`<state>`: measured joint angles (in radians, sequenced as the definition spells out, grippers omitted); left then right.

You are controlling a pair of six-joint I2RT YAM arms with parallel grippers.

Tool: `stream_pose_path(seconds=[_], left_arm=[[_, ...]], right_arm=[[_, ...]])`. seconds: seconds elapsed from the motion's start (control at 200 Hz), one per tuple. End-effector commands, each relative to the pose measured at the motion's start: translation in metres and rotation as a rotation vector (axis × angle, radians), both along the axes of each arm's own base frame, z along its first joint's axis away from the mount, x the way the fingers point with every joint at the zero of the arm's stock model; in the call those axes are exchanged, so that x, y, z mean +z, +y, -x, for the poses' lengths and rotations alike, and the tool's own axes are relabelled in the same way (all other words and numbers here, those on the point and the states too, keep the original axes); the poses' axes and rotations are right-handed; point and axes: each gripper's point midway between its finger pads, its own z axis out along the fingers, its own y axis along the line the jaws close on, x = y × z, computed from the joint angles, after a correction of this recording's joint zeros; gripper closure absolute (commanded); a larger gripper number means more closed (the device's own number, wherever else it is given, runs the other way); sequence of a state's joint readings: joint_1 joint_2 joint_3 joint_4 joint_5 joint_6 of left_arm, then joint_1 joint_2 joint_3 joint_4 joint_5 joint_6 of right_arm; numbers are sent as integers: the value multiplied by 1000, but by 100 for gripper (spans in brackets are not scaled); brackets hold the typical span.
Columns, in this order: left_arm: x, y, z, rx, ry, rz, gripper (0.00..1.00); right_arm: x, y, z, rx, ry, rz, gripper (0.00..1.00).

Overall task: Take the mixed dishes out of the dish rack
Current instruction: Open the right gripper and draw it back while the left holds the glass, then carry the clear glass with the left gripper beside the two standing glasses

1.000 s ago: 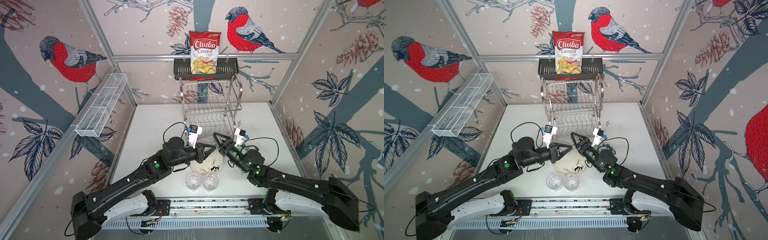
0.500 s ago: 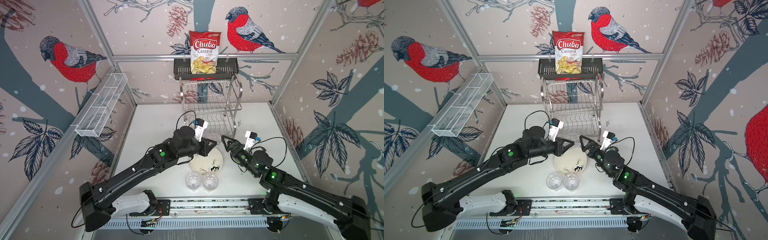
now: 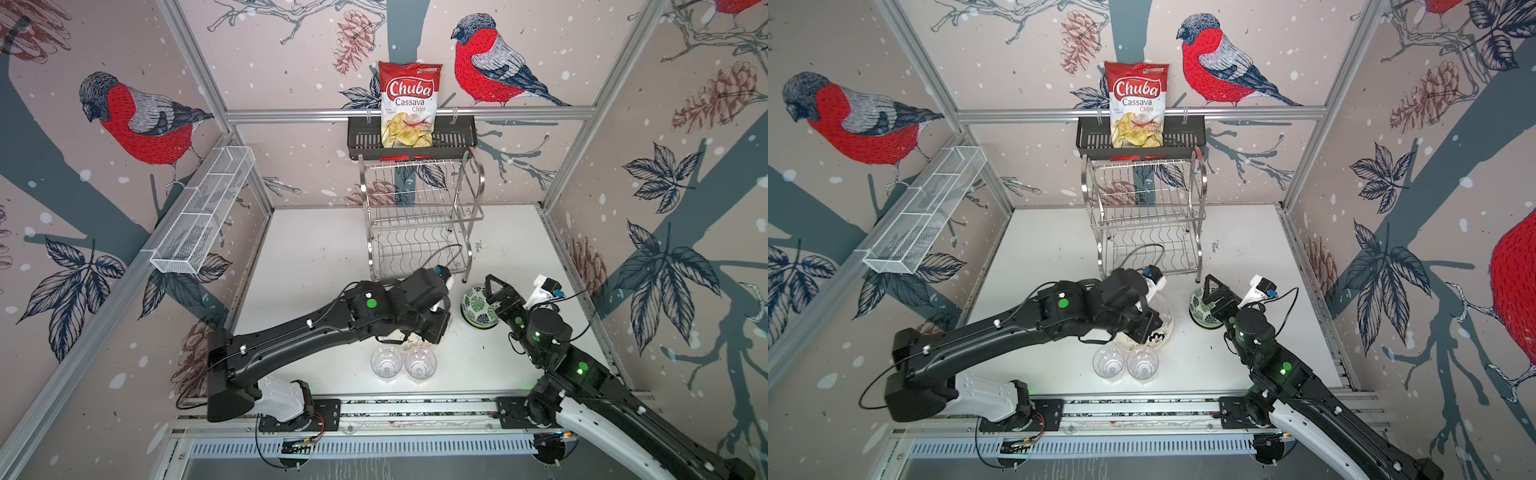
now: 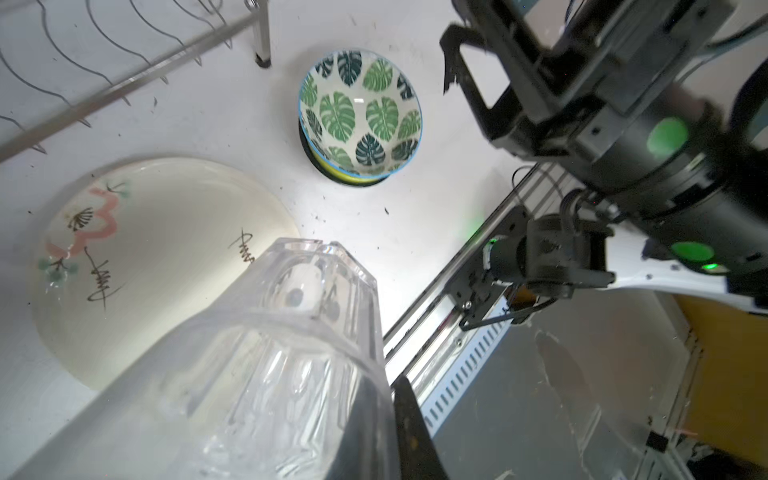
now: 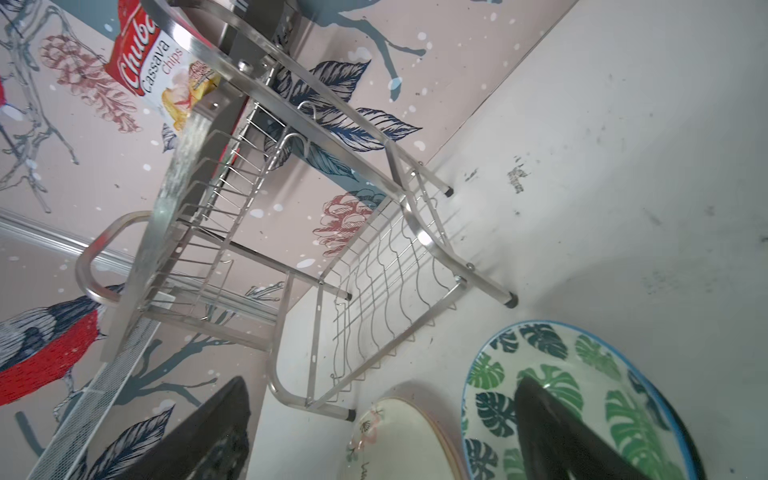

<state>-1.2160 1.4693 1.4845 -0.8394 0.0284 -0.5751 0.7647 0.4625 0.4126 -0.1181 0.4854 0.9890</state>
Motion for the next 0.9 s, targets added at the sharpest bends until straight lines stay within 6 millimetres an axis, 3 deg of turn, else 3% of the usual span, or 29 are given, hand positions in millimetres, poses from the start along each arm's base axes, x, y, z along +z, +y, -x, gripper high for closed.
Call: stream_pose_path(seconds=[0.0, 0.15, 0.515, 0.896], left_arm=[[-13, 4, 7, -55, -30, -154, 100], [-25, -13, 17, -136, -11, -248, 100], [-76, -48, 44, -309, 68, -392, 100], [-128, -68, 60, -410, 135, -449, 100]], right_arm=[[-10, -8, 0, -20, 25, 62, 1], [-12, -18, -1, -56, 32, 88, 1], [2, -54, 6, -174, -17, 107, 1], [-1, -61, 0, -194, -15, 121, 1]])
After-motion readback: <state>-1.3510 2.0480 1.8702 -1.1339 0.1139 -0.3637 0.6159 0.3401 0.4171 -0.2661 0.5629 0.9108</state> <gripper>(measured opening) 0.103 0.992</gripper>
